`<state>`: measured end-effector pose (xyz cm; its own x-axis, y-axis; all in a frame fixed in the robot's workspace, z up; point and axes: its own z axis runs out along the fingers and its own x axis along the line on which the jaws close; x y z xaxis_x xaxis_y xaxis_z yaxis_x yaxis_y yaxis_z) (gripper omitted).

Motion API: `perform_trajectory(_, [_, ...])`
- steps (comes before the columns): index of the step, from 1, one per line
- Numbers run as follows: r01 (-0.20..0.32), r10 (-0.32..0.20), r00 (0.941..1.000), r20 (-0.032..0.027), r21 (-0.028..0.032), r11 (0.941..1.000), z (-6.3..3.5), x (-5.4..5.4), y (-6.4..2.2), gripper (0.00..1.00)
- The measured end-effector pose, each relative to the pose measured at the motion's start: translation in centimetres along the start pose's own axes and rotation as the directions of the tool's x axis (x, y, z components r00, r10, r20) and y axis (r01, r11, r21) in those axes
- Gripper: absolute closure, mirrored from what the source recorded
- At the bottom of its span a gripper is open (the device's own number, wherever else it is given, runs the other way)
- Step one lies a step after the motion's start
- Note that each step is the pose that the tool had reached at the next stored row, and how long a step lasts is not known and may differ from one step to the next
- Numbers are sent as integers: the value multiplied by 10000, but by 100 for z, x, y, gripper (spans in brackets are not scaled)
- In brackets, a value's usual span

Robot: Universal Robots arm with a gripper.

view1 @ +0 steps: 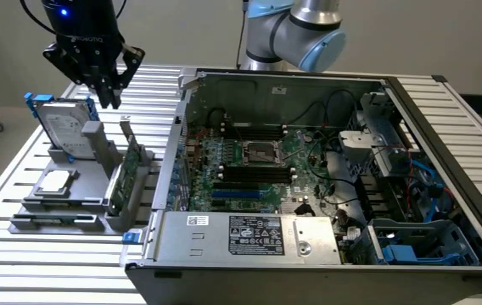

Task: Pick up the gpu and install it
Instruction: 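Pick up the gpu and move the gpu toward the slot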

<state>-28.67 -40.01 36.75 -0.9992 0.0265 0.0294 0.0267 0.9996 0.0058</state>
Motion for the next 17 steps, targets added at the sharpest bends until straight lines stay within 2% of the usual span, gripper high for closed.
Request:
perform_trajectory(1, [2, -2, 10000, -1, 0, 10000, 0, 1, 0, 76])
perform_trajectory(3, [2, -2, 10000, -1, 7, 10000, 8, 21, -2, 64])
perform_trajectory(6, [18, -18, 10000, -6, 7, 10000, 42, 38, -32, 64])
perform_trajectory(13, [85, -85, 9999, -104, 12, 10000, 131, 45, -138, 64])
perform_trajectory(17, [135, -135, 9998, -132, 14, 9999, 193, 47, -191, 64])
